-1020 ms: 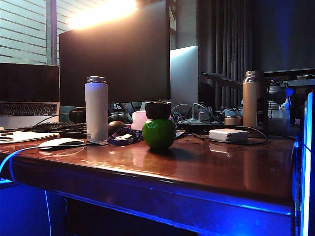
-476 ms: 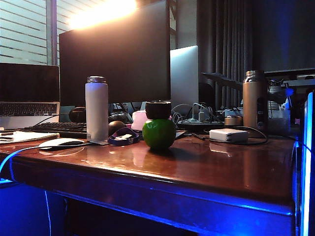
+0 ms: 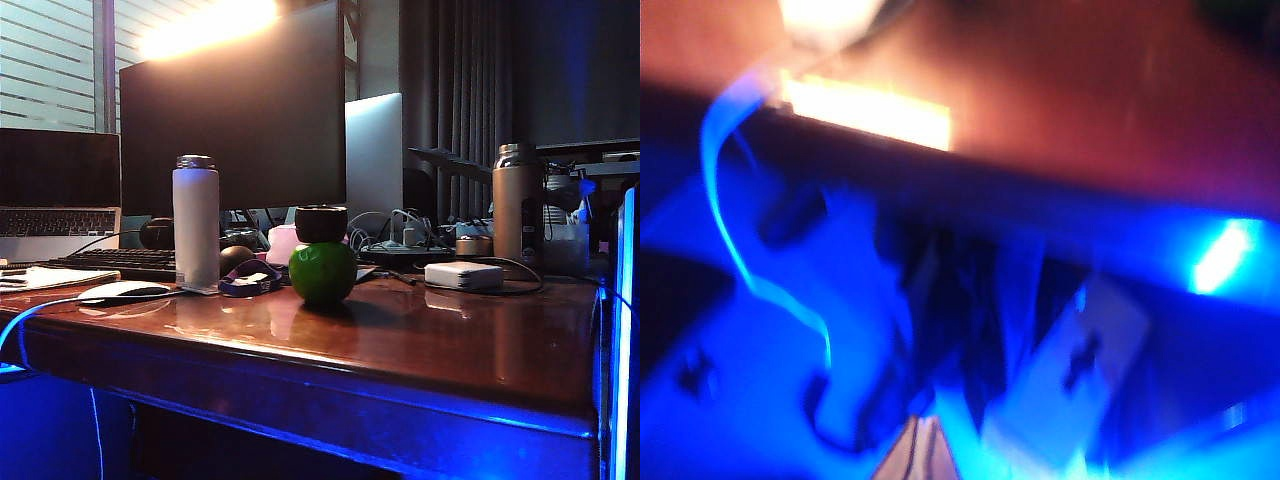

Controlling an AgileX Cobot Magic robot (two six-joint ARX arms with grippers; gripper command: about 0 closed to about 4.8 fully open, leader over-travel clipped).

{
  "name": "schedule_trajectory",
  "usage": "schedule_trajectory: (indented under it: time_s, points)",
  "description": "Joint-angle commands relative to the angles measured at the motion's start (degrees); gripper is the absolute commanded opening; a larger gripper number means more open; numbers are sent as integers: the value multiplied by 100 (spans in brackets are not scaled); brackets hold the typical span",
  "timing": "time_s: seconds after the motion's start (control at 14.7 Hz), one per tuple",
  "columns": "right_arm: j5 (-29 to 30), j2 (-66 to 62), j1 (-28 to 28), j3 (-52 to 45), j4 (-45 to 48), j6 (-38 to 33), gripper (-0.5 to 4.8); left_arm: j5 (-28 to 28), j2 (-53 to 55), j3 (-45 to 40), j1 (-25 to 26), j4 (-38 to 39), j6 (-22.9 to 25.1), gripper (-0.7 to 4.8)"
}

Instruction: Stack the black thermos bottle cap from the table onto the green apple.

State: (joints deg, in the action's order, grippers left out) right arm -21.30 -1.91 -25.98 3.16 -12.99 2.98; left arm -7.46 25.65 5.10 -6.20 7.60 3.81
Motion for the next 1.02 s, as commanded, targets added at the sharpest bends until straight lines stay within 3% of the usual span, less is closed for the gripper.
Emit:
schedule_trajectory:
  time_s: [0.07, 0.48, 0.68, 1.02]
  points:
    - [4, 22, 7, -87, -96, -57, -1, 17, -2, -136, -2, -44, 26, -3]
    - [-2, 15, 7, -85, -118, -304, -1, 105, -2, -142, -2, -42, 24, -3]
    - [4, 17, 7, -85, -116, -1027, -1, 105, -2, -142, -2, -44, 24, -3]
    - [2, 17, 7, -85, -111, -1047, -1, 103, -2, -142, -2, -44, 24, -3]
